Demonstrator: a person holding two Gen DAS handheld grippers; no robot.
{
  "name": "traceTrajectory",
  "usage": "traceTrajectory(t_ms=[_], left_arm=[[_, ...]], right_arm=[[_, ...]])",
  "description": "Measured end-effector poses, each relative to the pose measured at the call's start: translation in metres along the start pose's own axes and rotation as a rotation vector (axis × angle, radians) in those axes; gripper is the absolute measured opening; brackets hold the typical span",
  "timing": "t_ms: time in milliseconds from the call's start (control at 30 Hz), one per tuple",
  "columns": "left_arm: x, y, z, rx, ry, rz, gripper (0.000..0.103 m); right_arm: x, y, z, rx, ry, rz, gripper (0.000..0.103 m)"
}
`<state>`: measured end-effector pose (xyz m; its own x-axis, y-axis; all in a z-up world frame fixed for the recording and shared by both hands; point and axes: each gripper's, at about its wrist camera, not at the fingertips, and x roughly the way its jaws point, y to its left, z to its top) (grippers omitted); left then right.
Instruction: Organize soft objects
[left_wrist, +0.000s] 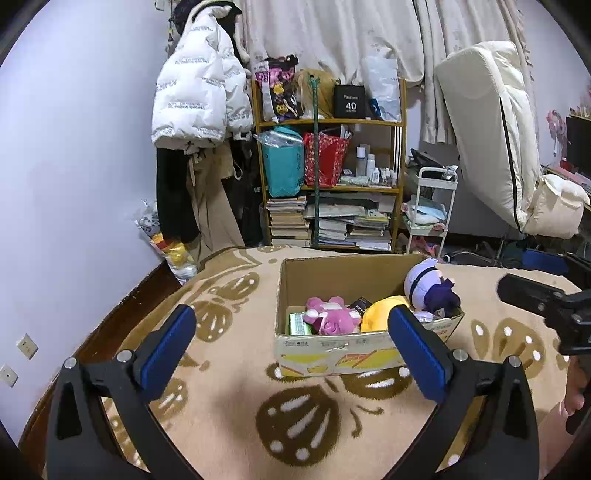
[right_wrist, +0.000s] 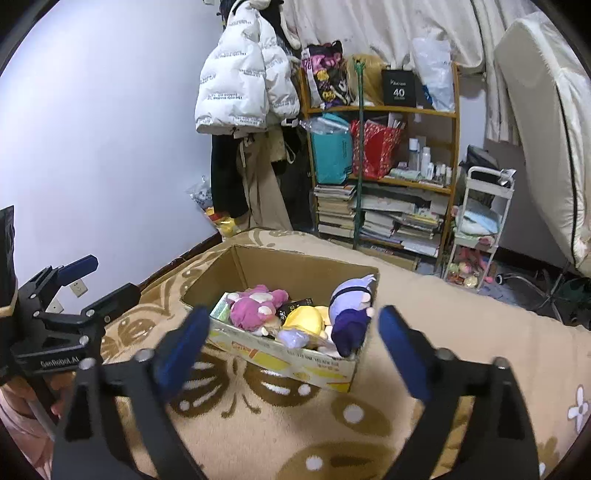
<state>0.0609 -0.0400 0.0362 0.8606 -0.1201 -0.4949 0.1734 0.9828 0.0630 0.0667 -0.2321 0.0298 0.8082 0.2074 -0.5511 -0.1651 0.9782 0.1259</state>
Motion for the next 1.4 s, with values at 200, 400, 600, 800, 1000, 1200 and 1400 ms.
traceTrajectory(t_ms=[200,400,600,800,1000,1200,1400], left_arm=[[-0.027,0.0,-0.011,0.014,-0.02,0.015,0.102],[-0.046,0.004,-0.031,0.004,-0.058,0.037,0.102],[-0.052,0.008,-0.045,-0.006,-0.06,0.046,0.102],[-0.054,0.015,-0.05,-0.05,-0.07,0.048,0.102],[-0.051,0.018,-0.052,-0.06,-0.07,0.043,0.102],[-0.051,0.017,-0.054,-0.063,-0.077,0.039,0.102],[-0.05,0.014,-0.054,-0.057,-0.076,0.051,0.102]], right_arm=[[-0.029,0.002,-0.012,0.02,-0.036,-0.016,0.103],[-0.052,0.003,-0.03,0.032,-0.12,-0.06,0.103],[-0.064,0.006,-0.045,0.007,-0.157,-0.076,0.103],[-0.071,0.0,-0.061,0.038,-0.186,-0.106,0.103],[-0.071,-0.006,-0.066,0.021,-0.192,-0.127,0.103],[-0.071,-0.015,-0.066,0.039,-0.21,-0.126,0.103],[-0.066,-0.023,-0.068,0.075,-0.2,-0.111,0.103]])
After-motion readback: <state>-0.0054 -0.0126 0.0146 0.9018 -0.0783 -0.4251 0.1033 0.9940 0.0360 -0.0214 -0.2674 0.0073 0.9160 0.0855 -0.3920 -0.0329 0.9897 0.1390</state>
